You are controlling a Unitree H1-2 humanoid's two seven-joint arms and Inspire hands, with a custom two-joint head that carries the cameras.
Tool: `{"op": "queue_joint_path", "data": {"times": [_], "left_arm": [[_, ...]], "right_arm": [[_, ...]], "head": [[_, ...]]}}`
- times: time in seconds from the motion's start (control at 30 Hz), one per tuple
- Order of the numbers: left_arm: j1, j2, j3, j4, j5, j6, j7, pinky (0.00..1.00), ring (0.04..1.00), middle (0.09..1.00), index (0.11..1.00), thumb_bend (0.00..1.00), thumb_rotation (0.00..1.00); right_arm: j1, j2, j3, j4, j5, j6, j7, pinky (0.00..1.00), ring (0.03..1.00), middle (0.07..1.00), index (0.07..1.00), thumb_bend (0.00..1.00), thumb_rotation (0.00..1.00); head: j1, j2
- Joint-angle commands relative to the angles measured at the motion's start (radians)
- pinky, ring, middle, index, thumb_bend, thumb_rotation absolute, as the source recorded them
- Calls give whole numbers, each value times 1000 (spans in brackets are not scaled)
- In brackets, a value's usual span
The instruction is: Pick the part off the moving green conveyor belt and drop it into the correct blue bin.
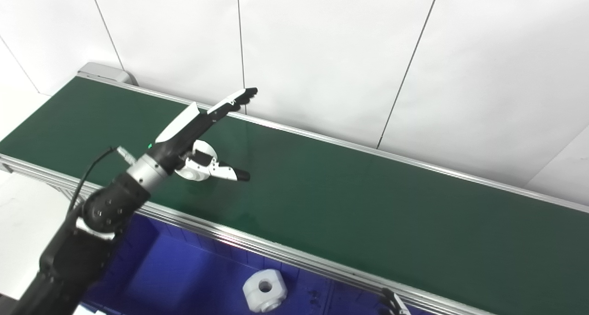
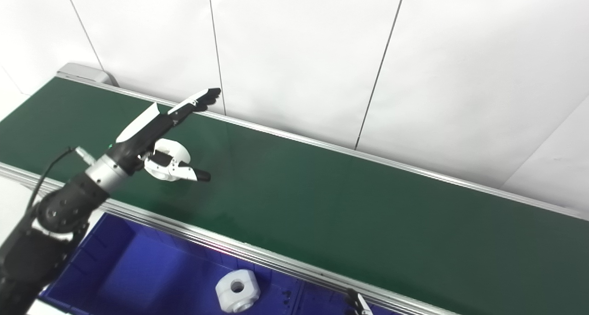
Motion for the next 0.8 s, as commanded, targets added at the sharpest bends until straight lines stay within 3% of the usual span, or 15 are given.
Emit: {"op": "queue_joint_path", "data": {"times": [0.0, 0.1, 0.13, 0.27, 0.47, 0.63, 0.77], "left_arm": [[-62, 43, 16, 30, 26, -18, 1, 900, 948, 978, 978, 703, 271], [-97, 62, 8, 102, 52, -28, -7, 864, 943, 979, 974, 732, 203], [-106, 67, 4, 124, 65, -32, -6, 863, 943, 980, 972, 742, 156], [-122, 78, -9, 173, 137, -10, 3, 852, 932, 974, 973, 770, 121], [-127, 97, -40, 210, 267, 35, 13, 828, 916, 958, 980, 848, 169], [-136, 114, -80, 253, 333, 3, 17, 942, 950, 977, 994, 892, 123], [-139, 112, -102, 290, 336, -17, 16, 949, 954, 972, 992, 929, 76]], "right_arm": [[-3, 7, 1, -21, 16, -66, -11, 764, 848, 891, 927, 822, 181], [-4, 9, 2, -18, 20, -74, -14, 715, 821, 881, 923, 824, 175], [-4, 10, 2, -18, 20, -74, -14, 724, 827, 883, 923, 823, 177], [-8, 6, 1, -5, 22, -100, -16, 751, 843, 889, 923, 816, 166], [-6, 5, -2, -10, 20, -97, -10, 782, 857, 893, 925, 816, 174], [-7, 5, -4, -10, 25, -98, -10, 773, 856, 894, 925, 814, 167], [-5, 7, -7, -10, 20, -99, -15, 777, 857, 894, 922, 816, 174]], "head": [[1, -1], [-1, -2], [-1, -3], [-1, -6], [4, -7], [2, -6], [4, -5]]}}
